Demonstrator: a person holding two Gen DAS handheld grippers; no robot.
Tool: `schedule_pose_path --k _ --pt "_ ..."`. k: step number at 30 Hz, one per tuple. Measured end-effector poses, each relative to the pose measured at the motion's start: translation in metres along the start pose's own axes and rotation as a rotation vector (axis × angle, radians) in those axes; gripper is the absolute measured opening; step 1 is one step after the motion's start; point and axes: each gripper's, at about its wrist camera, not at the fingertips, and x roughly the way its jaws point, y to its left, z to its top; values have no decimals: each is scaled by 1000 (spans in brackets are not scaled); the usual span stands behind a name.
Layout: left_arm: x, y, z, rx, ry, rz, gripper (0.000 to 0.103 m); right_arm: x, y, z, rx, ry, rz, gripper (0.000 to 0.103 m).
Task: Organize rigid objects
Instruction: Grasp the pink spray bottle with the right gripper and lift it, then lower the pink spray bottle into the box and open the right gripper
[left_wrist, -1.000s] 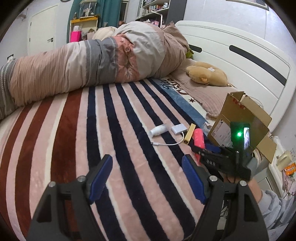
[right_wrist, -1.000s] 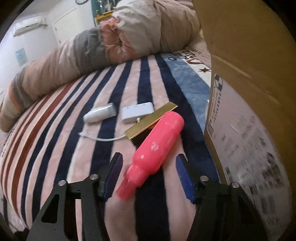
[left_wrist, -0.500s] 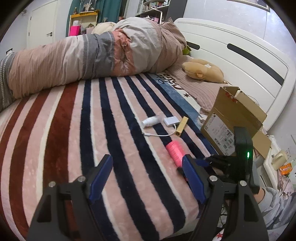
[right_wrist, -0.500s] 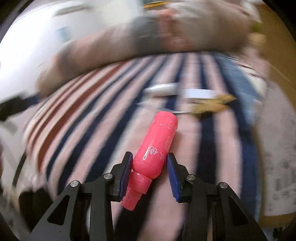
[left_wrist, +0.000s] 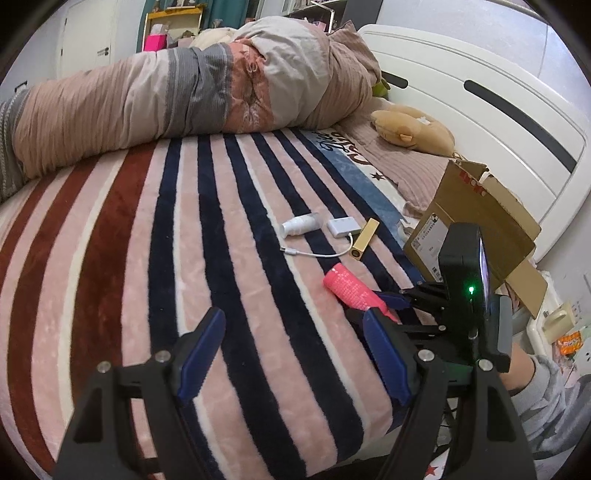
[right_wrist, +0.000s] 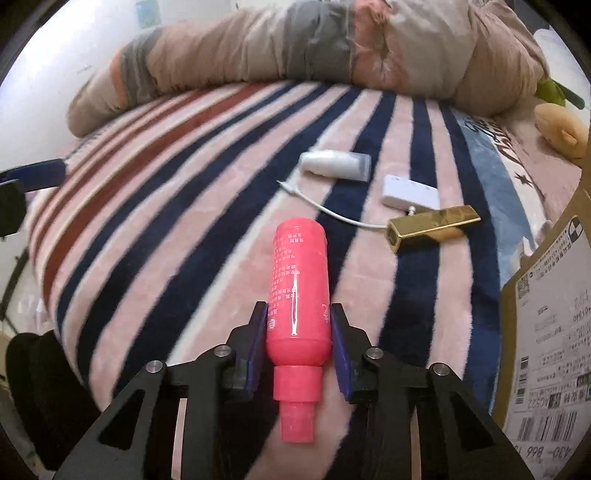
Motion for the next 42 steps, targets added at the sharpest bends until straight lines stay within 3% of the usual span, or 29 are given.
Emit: schedule_pose_path --k 2,5,7,10,12,15,20,24,33,38,42 --pt "1 0 2 -10 2 -36 75 -7 6 2 -37 -33 -12 28" --pt "-1 -8 5 4 -12 -126 75 -27 14 5 -54 -97 58 28" --pt "-2 -12 9 1 -16 -157 75 -44 21 6 -80 -157 99 28" --pt "-1 -18 13 -7 -15 -158 75 -62 32 10 -128 -203 76 28" --pt "-1 -20 13 -8 -14 -145 75 -65 32 9 -126 -198 91 28" --pt "-1 -22 8 -5 -10 -122 75 -46 24 3 -91 -125 89 28" --pt "-1 -14 4 -41 -6 -106 75 -29 11 -4 -25 -184 172 28" --pt "-3 -10 1 -57 -6 -86 75 3 12 -5 10 -72 155 28" --pt "2 -12 1 -50 7 -91 75 -11 5 -17 21 -85 166 27" --pt "1 -19 6 -37 4 -121 75 -42 17 -12 -16 -172 218 27" --pt "-14 -33 22 -30 -60 -202 74 -93 28 -7 -63 -303 284 27"
